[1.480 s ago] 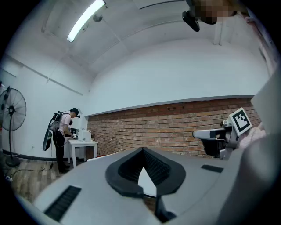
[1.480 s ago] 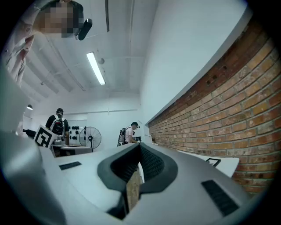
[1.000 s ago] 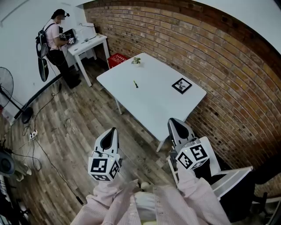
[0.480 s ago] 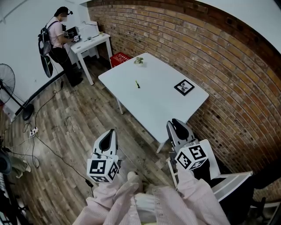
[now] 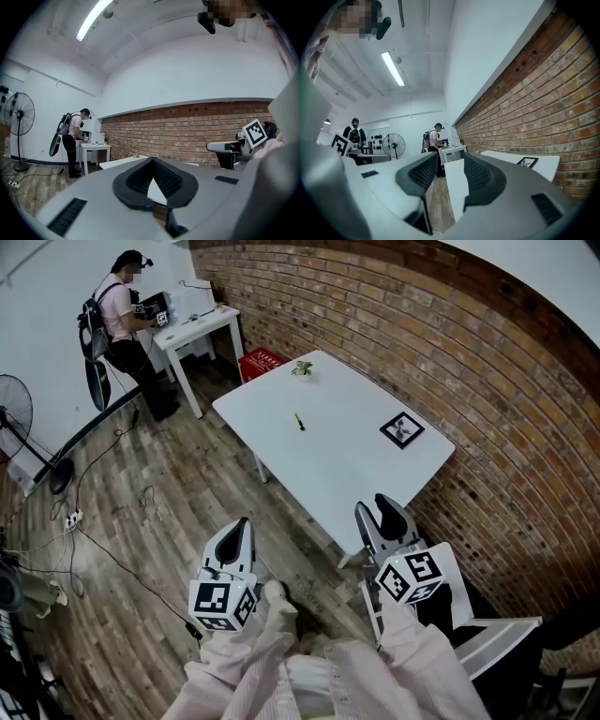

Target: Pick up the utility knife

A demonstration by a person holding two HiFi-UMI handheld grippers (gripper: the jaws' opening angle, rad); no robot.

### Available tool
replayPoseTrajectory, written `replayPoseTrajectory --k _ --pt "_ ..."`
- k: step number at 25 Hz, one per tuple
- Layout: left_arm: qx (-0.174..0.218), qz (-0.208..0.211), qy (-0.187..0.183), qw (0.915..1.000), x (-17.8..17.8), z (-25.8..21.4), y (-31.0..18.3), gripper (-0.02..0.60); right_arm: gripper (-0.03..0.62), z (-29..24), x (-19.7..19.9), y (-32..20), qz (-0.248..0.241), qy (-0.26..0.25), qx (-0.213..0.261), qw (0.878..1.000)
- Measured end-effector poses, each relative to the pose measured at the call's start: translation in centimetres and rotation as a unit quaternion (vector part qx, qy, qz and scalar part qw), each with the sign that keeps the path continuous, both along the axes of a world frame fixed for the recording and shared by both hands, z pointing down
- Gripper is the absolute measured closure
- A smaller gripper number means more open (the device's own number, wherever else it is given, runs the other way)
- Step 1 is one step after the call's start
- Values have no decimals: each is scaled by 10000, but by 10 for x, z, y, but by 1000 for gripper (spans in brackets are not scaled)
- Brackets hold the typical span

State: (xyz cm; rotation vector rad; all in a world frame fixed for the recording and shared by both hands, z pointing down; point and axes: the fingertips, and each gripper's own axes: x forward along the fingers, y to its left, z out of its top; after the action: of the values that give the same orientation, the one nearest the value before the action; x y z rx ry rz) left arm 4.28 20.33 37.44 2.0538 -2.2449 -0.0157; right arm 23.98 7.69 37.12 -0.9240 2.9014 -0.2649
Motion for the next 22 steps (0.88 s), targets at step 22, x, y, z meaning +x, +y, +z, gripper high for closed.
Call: replayPoseTrajectory --k 22 --pt "-336 349 303 9984 -128 26 -124 589 425 32 -120 -110 324 301 -529 9976"
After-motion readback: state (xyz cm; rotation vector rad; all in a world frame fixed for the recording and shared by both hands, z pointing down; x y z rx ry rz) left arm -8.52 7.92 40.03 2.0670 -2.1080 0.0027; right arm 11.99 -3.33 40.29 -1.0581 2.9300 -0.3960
